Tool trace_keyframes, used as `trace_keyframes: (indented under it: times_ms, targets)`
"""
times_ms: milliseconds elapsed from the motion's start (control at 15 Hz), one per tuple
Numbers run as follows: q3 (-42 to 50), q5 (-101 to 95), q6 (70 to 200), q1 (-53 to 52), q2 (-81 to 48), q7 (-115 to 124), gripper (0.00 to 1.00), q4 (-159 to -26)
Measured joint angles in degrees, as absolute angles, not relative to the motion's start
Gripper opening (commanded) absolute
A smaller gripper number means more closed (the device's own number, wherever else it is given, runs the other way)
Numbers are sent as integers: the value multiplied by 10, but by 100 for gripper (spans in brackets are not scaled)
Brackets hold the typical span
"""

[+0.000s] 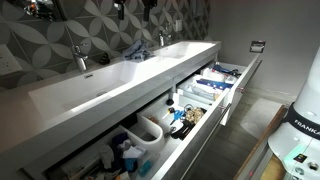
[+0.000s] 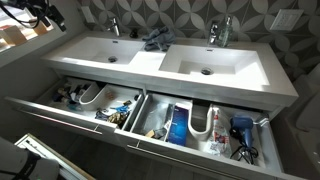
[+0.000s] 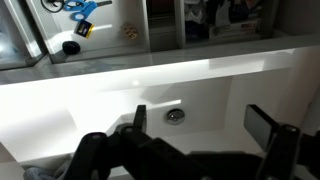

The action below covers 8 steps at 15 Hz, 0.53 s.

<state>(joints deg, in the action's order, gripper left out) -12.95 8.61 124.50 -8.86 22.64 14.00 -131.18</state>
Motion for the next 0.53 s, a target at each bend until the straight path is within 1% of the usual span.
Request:
trace_keyframes:
  times_ms: [333, 533]
  targets:
    - [-129, 86, 1245, -90, 226, 133, 100, -1312]
    - [-126, 90, 1245, -111, 229, 73, 100, -1308]
